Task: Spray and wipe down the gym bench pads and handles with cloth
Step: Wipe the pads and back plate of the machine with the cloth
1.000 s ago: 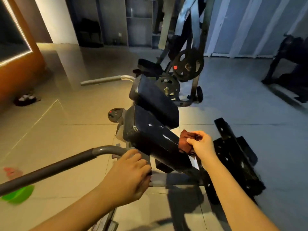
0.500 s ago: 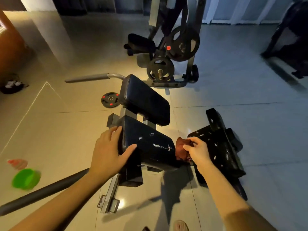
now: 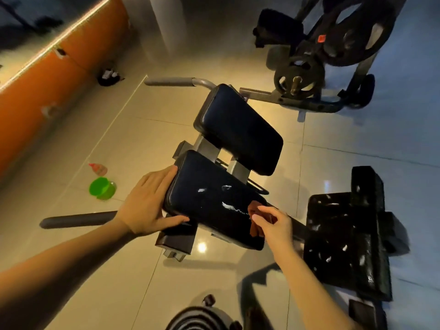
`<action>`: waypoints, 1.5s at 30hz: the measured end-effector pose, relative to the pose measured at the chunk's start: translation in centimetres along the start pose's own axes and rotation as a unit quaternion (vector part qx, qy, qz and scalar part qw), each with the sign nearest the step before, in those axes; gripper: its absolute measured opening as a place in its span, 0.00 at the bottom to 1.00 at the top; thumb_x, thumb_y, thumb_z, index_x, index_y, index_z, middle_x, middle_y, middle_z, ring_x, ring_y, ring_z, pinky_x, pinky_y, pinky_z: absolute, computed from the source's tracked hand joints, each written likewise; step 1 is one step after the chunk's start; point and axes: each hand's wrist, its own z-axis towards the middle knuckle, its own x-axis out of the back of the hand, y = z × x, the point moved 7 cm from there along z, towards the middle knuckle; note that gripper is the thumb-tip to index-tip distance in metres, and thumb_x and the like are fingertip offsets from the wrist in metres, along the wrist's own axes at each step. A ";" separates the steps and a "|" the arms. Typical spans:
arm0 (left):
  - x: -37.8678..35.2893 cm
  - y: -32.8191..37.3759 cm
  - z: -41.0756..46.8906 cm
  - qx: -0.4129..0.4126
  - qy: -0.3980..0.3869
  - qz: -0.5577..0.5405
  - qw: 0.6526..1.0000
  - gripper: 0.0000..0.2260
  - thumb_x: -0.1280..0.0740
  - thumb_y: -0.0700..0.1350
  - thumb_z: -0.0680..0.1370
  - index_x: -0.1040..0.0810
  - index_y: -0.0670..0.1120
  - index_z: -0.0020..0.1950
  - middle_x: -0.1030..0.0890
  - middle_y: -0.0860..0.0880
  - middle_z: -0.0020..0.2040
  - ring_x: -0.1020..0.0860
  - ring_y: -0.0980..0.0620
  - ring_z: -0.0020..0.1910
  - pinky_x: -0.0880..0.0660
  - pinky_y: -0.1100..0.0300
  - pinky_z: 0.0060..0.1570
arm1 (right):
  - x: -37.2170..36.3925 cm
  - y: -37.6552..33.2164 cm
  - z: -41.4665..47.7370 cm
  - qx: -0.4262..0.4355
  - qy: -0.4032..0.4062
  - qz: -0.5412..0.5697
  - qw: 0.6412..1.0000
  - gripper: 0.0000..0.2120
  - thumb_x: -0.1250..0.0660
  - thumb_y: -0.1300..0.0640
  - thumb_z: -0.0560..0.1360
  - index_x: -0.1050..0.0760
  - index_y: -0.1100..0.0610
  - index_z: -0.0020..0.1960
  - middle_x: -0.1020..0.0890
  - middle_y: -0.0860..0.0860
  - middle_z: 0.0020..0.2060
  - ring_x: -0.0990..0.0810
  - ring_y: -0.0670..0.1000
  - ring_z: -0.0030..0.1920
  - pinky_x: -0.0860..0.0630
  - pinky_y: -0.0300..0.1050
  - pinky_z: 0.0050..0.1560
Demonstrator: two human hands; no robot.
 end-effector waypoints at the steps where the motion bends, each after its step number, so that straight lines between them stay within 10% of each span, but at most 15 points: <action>1: -0.2 -0.3 -0.1 0.003 0.003 0.003 1.000 0.52 0.33 0.75 0.71 0.42 0.41 0.82 0.32 0.42 0.78 0.30 0.43 0.74 0.37 0.47 0.75 | -0.2 0.0 0.0 0.009 0.001 -0.005 1.000 0.10 0.25 0.62 0.75 0.17 0.51 0.53 0.22 0.51 0.58 0.20 0.46 0.53 0.17 0.43 0.51; 11: -0.5 -0.4 -0.2 0.003 0.007 0.018 1.000 0.53 0.36 0.76 0.71 0.41 0.40 0.82 0.32 0.40 0.78 0.30 0.41 0.73 0.33 0.43 0.73 | -4.0 -4.2 -1.9 0.047 0.079 0.001 0.996 0.15 0.31 0.63 0.79 0.21 0.55 0.65 0.17 0.48 0.55 0.19 0.47 0.57 0.20 0.43 0.58; 19: -0.7 -0.5 -0.2 0.005 -0.001 0.019 1.000 0.52 0.37 0.76 0.72 0.43 0.41 0.83 0.34 0.41 0.79 0.32 0.41 0.76 0.35 0.40 0.74 | -11.5 -12.0 -5.8 0.304 -0.021 -0.151 0.940 0.14 0.33 0.54 0.81 0.20 0.51 0.65 0.24 0.44 0.50 0.26 0.44 0.53 0.23 0.37 0.48; 29: -1.8 0.2 -1.6 0.011 0.001 0.021 1.000 0.51 0.36 0.75 0.72 0.45 0.43 0.83 0.36 0.42 0.80 0.33 0.42 0.76 0.37 0.45 0.76 | -2.4 -1.6 -0.4 0.032 0.095 -0.170 0.980 0.14 0.32 0.60 0.80 0.19 0.55 0.64 0.16 0.53 0.56 0.20 0.55 0.60 0.24 0.46 0.57; 38: -1.6 0.6 -1.6 0.012 -0.004 0.020 1.000 0.50 0.36 0.74 0.72 0.45 0.43 0.83 0.36 0.40 0.80 0.33 0.41 0.75 0.38 0.46 0.77 | -11.1 -10.7 -7.9 0.325 -0.049 -0.178 0.928 0.14 0.32 0.56 0.81 0.21 0.51 0.65 0.26 0.42 0.51 0.26 0.43 0.53 0.22 0.37 0.48; 45: -1.6 0.6 -1.7 0.017 -0.006 0.024 1.000 0.51 0.36 0.74 0.72 0.45 0.42 0.83 0.35 0.40 0.79 0.33 0.42 0.75 0.42 0.49 0.78 | -2.3 -0.7 0.6 0.001 0.093 -0.171 0.981 0.14 0.34 0.61 0.81 0.21 0.57 0.66 0.20 0.57 0.60 0.21 0.60 0.63 0.23 0.52 0.61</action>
